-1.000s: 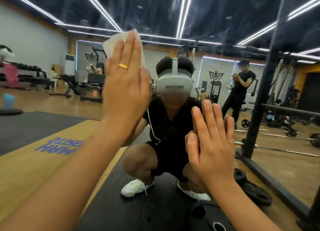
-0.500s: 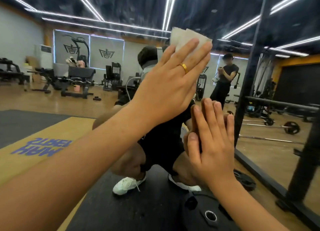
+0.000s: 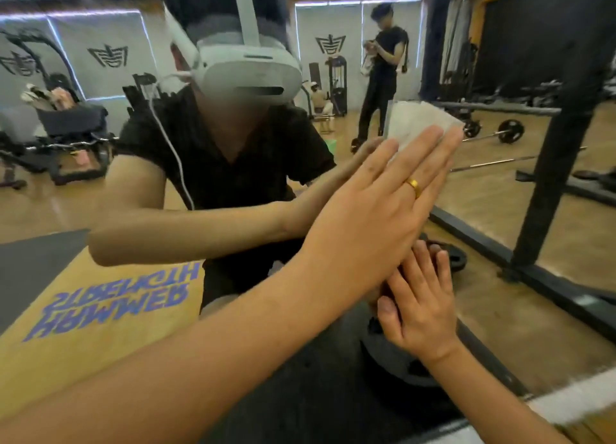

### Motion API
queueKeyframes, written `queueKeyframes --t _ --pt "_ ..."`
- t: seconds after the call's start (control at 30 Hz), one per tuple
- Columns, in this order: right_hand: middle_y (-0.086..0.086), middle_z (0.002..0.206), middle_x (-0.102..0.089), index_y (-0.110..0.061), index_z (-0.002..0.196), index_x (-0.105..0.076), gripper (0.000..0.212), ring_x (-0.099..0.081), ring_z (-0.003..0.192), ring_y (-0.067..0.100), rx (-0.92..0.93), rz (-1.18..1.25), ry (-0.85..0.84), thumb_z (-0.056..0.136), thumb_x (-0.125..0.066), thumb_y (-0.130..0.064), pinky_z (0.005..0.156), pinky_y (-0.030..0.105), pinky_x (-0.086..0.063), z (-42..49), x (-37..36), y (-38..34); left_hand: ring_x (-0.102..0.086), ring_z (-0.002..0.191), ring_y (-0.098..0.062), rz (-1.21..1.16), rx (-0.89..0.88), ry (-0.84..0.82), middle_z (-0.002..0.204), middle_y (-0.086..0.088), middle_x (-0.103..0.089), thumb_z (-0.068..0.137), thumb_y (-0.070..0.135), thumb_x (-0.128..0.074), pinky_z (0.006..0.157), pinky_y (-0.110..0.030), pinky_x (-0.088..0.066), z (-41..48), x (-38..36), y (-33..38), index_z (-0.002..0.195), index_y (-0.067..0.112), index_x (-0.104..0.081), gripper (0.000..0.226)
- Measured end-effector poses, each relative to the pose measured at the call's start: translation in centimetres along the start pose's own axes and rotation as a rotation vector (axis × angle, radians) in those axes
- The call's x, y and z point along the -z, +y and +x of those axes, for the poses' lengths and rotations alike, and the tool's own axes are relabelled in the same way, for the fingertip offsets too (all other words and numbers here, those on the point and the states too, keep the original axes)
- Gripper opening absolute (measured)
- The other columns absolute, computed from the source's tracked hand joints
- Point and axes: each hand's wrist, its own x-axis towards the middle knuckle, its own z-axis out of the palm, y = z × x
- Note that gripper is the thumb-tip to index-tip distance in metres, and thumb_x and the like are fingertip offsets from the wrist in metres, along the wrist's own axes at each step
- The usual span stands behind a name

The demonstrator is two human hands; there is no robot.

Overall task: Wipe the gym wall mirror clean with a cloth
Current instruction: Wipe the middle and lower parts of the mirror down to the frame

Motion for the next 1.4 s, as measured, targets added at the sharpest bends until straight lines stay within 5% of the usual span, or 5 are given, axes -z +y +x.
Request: queueKeyframes --t 0.3,0.73,0.9,1.17,1.4 --pt "0.005 0.173 -0.008 -0.017 0.164 -0.018 0.061 -0.009 0.159 0.024 0.0 -0.025 -0.011 0.106 -0.029 -0.032 0.129 0.048 -0.006 0.5 0.3 -0.4 -0.013 0.159 -0.029 0.098 0.0 -0.045 0.172 -0.013 -0.012 0.111 0.029 -0.024 0.128 -0.046 -0.015 -5.7 1.7 -2.7 0.164 0.004 -0.014 0.059" --pt "0.004 0.173 -0.002 -0.012 0.162 -0.022 0.063 -0.001 0.16 0.023 -0.016 -0.054 -0.101 0.104 -0.032 -0.033 0.128 0.047 0.002 0.7 0.4 -0.9 -0.016 0.158 -0.033 0.075 0.453 -0.094 0.171 -0.012 -0.012 0.11 0.029 -0.034 0.126 -0.053 -0.016 -14.6 2.5 -1.8 0.163 0.003 -0.016 0.062" --pt "0.02 0.164 -0.028 -0.005 0.156 -0.031 0.061 -0.014 0.158 0.027 -0.047 0.137 -0.156 0.1 -0.047 -0.022 0.128 0.051 0.003 3.1 3.8 -2.7 -0.014 0.157 -0.031 0.095 0.416 -0.081 0.17 -0.011 -0.005 0.111 0.03 -0.033 0.125 -0.051 -0.015 -15.6 2.8 -1.8 0.163 0.003 -0.017 0.062" --pt "0.014 0.165 -0.03 -0.006 0.159 -0.032 0.06 -0.01 0.158 0.021 0.059 0.087 -0.057 0.103 -0.042 -0.025 0.128 0.047 -0.004 10.6 1.1 -5.2 -0.021 0.157 -0.028 0.107 0.431 -0.067 0.17 -0.01 -0.02 0.109 0.029 -0.037 0.125 -0.049 -0.019 -16.8 3.0 -2.0 0.164 0.006 -0.018 0.062" --pt "0.012 0.166 -0.024 -0.006 0.159 -0.032 0.06 -0.007 0.159 0.022 0.086 0.046 -0.02 0.104 -0.041 -0.027 0.128 0.047 -0.006 10.5 0.8 -5.1 -0.015 0.158 -0.03 -0.032 0.883 0.067 0.168 -0.02 -0.021 0.105 0.021 -0.034 0.126 -0.057 -0.019 -19.5 4.2 -4.2 0.161 -0.001 -0.02 0.061"
